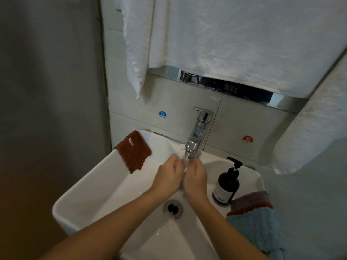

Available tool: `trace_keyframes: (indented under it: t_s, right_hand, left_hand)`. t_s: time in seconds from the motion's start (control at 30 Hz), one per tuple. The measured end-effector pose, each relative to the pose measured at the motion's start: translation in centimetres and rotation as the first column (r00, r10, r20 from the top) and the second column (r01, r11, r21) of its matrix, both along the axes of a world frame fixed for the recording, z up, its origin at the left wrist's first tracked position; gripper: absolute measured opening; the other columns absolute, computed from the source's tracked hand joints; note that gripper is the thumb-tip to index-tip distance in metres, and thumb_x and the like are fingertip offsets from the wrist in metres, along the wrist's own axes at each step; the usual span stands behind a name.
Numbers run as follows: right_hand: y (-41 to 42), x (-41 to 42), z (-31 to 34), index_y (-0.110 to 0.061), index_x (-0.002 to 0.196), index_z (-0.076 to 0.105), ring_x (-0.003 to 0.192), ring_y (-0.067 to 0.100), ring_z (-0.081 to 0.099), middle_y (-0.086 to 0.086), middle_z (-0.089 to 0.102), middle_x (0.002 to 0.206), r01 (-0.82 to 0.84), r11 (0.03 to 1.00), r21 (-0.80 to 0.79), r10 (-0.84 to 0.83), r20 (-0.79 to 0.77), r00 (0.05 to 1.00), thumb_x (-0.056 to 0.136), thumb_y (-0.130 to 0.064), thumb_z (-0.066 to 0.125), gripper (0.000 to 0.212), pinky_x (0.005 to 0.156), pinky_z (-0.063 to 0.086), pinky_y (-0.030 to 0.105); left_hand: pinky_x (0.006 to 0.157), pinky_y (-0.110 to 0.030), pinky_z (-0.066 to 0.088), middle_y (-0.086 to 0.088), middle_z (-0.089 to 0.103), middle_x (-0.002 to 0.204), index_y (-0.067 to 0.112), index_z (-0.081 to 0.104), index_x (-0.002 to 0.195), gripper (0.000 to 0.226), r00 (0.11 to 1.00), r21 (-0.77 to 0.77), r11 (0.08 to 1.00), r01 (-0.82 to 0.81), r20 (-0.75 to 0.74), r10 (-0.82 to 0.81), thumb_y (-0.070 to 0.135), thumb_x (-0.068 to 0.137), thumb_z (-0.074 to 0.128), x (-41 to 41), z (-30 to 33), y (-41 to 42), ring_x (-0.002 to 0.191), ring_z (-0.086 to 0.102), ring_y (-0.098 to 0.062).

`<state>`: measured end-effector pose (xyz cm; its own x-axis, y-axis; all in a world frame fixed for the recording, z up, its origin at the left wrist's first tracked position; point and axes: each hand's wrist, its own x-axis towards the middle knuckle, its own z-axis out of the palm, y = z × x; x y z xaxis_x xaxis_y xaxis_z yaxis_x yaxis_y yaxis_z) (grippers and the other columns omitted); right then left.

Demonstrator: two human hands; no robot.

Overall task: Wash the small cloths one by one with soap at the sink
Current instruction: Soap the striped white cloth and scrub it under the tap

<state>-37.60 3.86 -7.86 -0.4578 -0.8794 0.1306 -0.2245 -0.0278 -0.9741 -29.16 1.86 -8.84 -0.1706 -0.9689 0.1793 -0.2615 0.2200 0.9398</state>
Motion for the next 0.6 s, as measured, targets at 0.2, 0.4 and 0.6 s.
trace_keyframes:
  t_s: [0.2, 0.4, 0.6]
  right_hand:
    - [0.5, 0.6, -0.5, -0.014, 0.097, 0.052, 0.075, 0.018, 0.059, 0.003, 0.061, 0.083, -0.111, 0.978, 0.176, 0.121, -0.049, 0.991, 0.104, -0.024, 0.038, 0.019, 0.059, 0.043, 0.026]
    - [-0.5, -0.7, 0.9, -0.014, 0.098, 0.047, 0.070, 0.015, 0.053, 0.003, 0.054, 0.082, 0.139, 0.988, 0.073, -0.145, 0.084, 0.986, 0.106, -0.023, 0.035, 0.017, 0.055, 0.038, 0.025]
    - [0.3, 0.3, 0.4, -0.020, 0.106, 0.052, 0.087, 0.020, 0.063, 0.005, 0.062, 0.098, -0.162, 0.970, 0.181, 0.163, 0.008, 0.987, 0.105, -0.030, 0.034, 0.020, 0.074, 0.055, 0.039]
  left_hand:
    - [0.068, -0.037, 0.051, -0.001, 0.063, 0.077, 0.019, 0.051, 0.089, 0.015, 0.998, 0.021, 0.998, -0.060, -0.033, 0.061, 0.022, 0.101, 0.044, 0.1, -0.4, -0.5, 0.073, 0.062, -0.019]
    - [0.050, -0.022, 0.041, 0.000, 0.058, 0.073, 0.015, 0.054, 0.092, 0.017, 0.974, 0.082, 0.983, 0.162, -0.173, -0.146, 0.020, 0.103, 0.042, -0.9, 0.5, 1.0, 0.059, 0.052, -0.009]
    - [0.058, -0.033, 0.046, 0.003, 0.056, 0.071, 0.022, 0.049, 0.083, 0.021, 0.995, 0.028, 0.998, -0.058, -0.074, 0.060, 0.024, 0.103, 0.042, 0.3, 0.0, -0.2, 0.066, 0.056, -0.016]
